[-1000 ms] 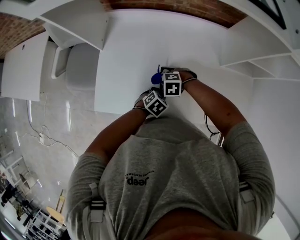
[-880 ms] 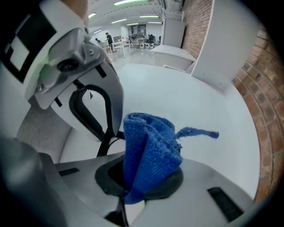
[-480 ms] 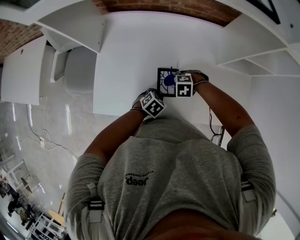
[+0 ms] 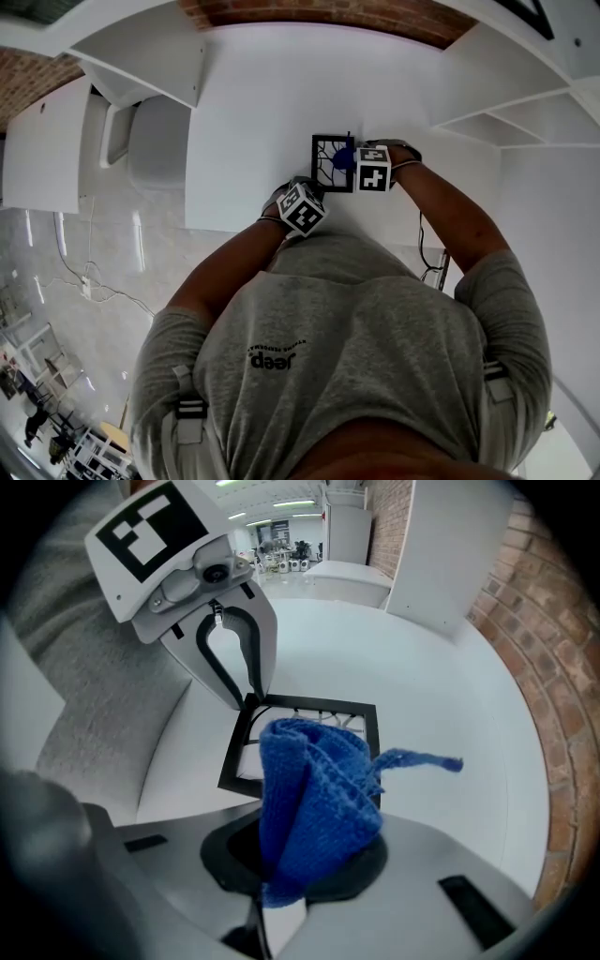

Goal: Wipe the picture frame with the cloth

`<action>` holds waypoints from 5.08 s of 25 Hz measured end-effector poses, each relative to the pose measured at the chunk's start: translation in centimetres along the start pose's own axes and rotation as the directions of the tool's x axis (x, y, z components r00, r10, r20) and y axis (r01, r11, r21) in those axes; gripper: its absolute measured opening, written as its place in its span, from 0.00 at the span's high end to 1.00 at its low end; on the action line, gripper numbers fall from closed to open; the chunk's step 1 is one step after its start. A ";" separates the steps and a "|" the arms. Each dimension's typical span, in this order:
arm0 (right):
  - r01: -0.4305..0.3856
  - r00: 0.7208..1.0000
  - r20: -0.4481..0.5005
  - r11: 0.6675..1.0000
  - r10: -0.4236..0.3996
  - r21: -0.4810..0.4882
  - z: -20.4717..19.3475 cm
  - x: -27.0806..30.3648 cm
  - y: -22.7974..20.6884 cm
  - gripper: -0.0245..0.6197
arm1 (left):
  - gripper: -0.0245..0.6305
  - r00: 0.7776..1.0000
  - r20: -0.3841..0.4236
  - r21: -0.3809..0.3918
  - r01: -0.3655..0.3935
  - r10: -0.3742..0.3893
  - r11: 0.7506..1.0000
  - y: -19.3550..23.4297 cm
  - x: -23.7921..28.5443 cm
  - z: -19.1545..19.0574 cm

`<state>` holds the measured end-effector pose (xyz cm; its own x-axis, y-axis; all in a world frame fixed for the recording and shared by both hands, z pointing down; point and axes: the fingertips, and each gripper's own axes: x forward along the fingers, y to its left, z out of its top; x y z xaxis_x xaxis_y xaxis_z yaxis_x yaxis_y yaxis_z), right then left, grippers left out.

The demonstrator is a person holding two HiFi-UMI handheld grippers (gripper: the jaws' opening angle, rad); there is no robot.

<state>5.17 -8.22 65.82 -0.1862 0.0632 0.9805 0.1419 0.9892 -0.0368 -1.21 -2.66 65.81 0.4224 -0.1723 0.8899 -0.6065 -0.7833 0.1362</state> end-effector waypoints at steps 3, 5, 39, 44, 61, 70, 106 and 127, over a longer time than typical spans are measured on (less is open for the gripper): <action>0.003 1.000 0.001 1.000 -0.003 0.005 -0.1 0.0 0.0 0.87 | 0.84 1.000 0.023 0.007 -0.019 0.019 1.000 0.0 0.0 0.0; 0.000 1.000 0.002 1.000 0.000 0.008 -0.1 0.0 0.0 0.87 | 0.84 0.999 0.029 0.007 -0.024 0.023 1.000 0.0 0.0 0.0; 0.003 0.990 0.139 0.996 0.009 -0.086 7.8 1.6 1.0 0.87 | 0.85 0.993 0.112 -0.016 -0.020 0.022 1.000 0.2 -0.4 0.1; 0.007 0.992 0.124 0.998 0.000 -0.059 5.5 1.2 1.2 0.87 | 0.85 0.991 0.132 -0.040 -0.013 0.018 0.999 0.3 -0.4 0.1; -0.011 0.998 0.056 1.000 0.011 -0.006 0.1 0.2 1.8 0.87 | 0.87 0.991 0.133 -0.041 -0.012 0.017 0.999 0.5 -0.3 0.0; -0.020 0.996 0.084 1.000 0.020 -0.003 0.8 -0.1 1.8 0.87 | 0.87 0.991 0.129 -0.038 -0.016 0.021 0.999 0.5 -0.3 0.1; -0.039 0.979 0.202 0.999 0.038 0.004 4.2 0.5 2.1 0.87 | 0.88 0.993 0.121 -0.052 -0.011 0.018 0.999 0.7 -0.4 0.0; -0.029 0.966 0.257 0.995 0.003 0.098 1.2 -0.1 2.8 0.87 | 0.85 0.983 0.114 -0.042 0.147 -0.141 0.988 1.3 -1.1 0.9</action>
<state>4.38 -5.30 65.38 -0.4297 0.0984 0.8976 0.0516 0.9951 -0.0844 -1.84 -4.07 64.63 0.5779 -0.1274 0.8061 -0.5659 -0.7743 0.2834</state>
